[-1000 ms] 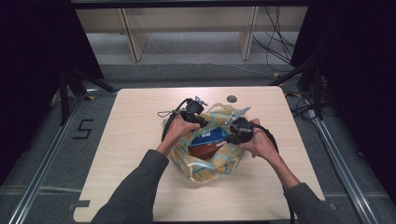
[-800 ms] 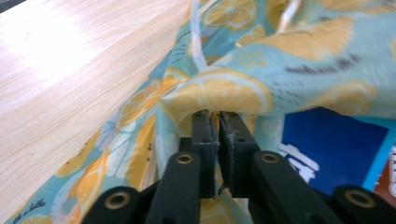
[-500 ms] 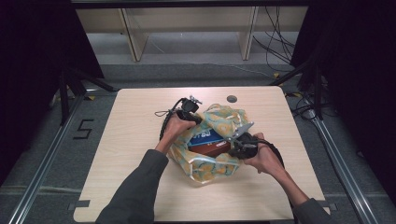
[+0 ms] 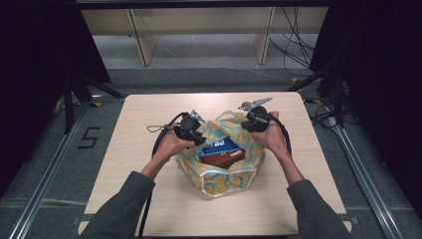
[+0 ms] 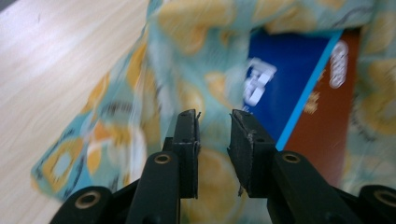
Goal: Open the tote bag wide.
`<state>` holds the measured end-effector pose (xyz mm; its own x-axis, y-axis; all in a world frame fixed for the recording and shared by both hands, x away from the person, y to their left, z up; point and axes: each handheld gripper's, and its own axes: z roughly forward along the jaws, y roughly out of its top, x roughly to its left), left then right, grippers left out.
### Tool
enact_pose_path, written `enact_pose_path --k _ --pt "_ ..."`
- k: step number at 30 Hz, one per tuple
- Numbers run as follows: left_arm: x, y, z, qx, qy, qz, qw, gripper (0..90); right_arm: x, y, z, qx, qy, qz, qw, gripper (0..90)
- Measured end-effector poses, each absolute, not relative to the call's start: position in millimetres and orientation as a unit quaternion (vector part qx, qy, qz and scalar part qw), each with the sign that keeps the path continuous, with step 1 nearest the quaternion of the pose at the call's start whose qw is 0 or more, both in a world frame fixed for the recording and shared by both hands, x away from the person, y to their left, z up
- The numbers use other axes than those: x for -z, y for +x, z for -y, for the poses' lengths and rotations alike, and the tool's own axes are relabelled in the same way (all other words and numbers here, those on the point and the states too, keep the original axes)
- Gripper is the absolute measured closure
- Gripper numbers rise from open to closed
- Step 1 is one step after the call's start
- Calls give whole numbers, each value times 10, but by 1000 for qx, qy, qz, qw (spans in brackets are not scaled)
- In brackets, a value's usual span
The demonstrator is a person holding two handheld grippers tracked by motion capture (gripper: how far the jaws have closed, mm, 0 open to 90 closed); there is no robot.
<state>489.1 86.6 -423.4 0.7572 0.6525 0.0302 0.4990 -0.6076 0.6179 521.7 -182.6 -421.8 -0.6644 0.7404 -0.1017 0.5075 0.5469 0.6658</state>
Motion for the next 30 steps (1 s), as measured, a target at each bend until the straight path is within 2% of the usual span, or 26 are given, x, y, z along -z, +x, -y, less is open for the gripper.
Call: enact_pose_path --k 3,7,9,12,13,17,20,21,22,23,26,27,30 --pt "4292 4914 -947 -128 884 -337 300 721 4357 5314 1847 -303 404 -848 162 900" --pt "4334 4911 -1002 -135 873 -349 312 719 4404 5341 1903 -299 404 -848 170 900" --pt "4283 4870 -999 -135 870 -341 328 713 4358 5284 1902 -311 412 -842 160 900" --pt "4140 4754 -1060 -131 856 -335 371 724 4184 5161 1947 -343 387 -838 174 895" --pt "4140 4754 -1060 -131 856 -335 371 738 4136 5132 1956 -344 388 -840 157 891" --pt "4135 4701 -1170 -124 842 -350 391 737 4051 5052 1981 -350 385 -837 169 861" --pt "4114 4629 -1214 -127 835 -353 403 708 4049 5016 1985 -369 388 -825 177 832" --pt "4101 4596 -1230 -129 834 -352 406 665 4008 4945 2015 -366 401 -825 157 790" --pt "4085 4549 -1252 -130 830 -351 414 665 4008 4945 2015 -366 401 -825 157 790" --pt "4048 4456 -1298 -138 820 -355 428 608 4000 4905 2090 -362 392 -829 167 759" --pt "4012 4370 -1348 -147 812 -355 440 558 4003 4850 2154 -369 390 -826 170 731" --pt "4010 4348 -1367 -146 812 -353 442 502 4016 4803 2199 -379 390 -821 172 700" --pt "4034 4264 -1431 -146 811 -361 437 457 4025 4761 2221 -385 388 -818 178 662"
